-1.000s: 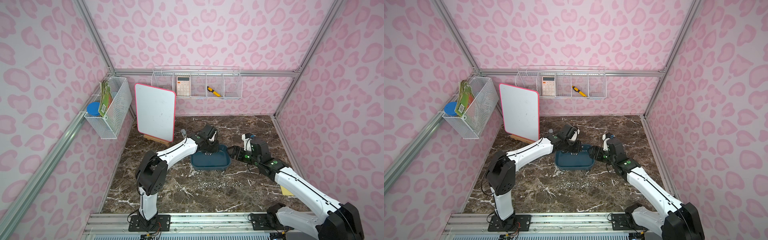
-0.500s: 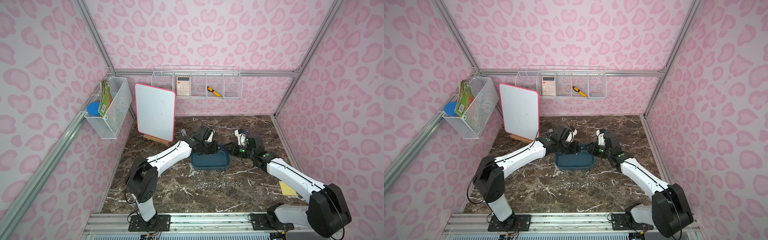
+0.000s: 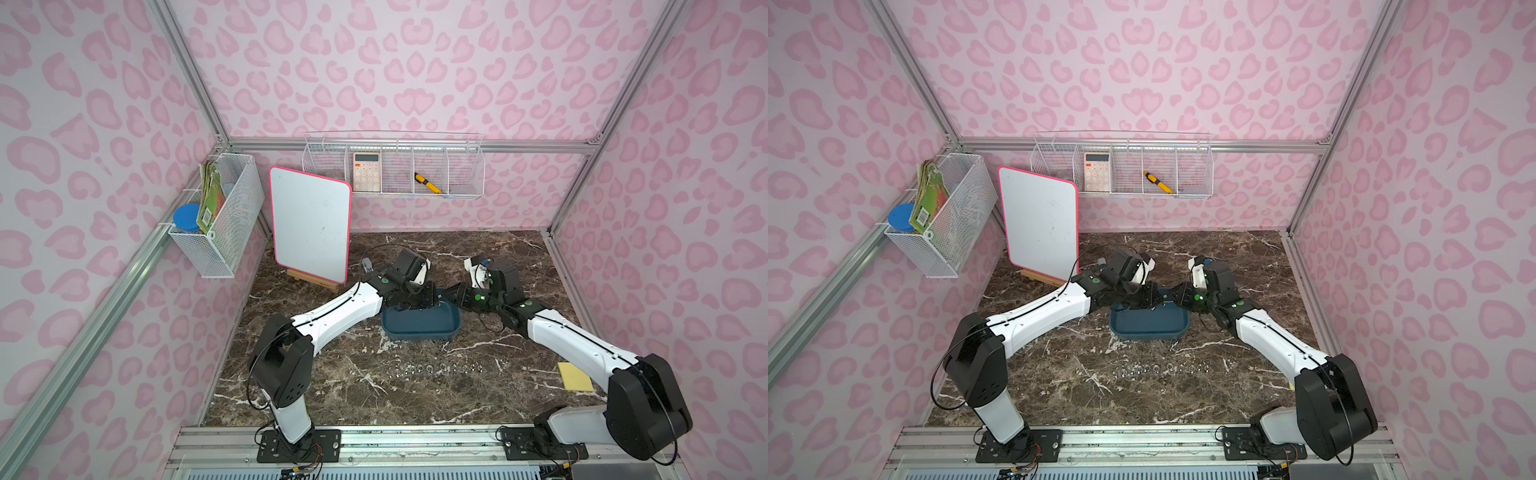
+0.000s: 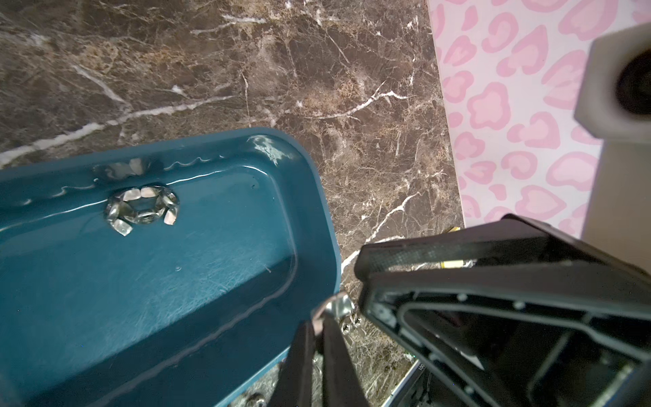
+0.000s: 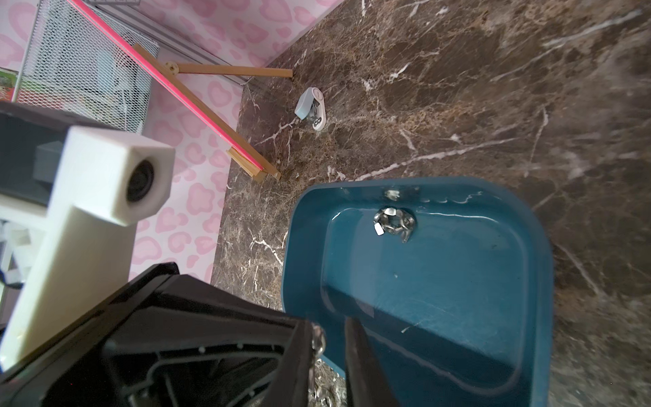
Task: Take out the wing nut from the storage box
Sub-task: Pick up the wing nut from the storage box.
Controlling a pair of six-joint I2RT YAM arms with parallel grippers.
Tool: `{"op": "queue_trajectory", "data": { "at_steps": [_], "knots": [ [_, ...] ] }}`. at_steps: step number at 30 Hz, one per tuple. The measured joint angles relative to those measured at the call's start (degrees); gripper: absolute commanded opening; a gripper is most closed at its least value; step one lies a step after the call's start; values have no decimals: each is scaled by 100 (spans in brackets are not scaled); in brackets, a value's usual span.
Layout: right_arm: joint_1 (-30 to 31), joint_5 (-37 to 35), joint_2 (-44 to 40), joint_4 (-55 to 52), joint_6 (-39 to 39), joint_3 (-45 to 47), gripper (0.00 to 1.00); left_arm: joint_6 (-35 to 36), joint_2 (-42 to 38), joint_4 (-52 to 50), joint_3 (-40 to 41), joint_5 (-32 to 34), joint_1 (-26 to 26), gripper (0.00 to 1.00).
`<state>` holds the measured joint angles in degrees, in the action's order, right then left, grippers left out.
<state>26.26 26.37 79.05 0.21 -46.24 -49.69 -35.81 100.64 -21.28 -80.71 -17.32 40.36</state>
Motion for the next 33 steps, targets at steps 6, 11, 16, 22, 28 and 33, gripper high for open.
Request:
{"op": "queue_trajectory", "data": {
  "at_steps": [6,11,16,22,28,33],
  "knots": [
    [72,85,146,-2,0,-72,14,-2,0,7,-4,-33,9,8],
    [129,105,256,2,-4,-162,5,-4,0,-20,-4,-39,9,8],
    [184,85,284,-2,-57,-173,0,-24,-11,-90,2,-11,9,9],
    [177,63,197,-11,-42,-170,0,-22,-76,-101,2,7,11,28],
    [-22,-57,-57,-356,136,-70,0,-44,-201,-101,2,157,-11,58],
    [-245,-282,-391,-892,354,131,0,-46,-363,-122,76,256,-125,74]
  ]
}}
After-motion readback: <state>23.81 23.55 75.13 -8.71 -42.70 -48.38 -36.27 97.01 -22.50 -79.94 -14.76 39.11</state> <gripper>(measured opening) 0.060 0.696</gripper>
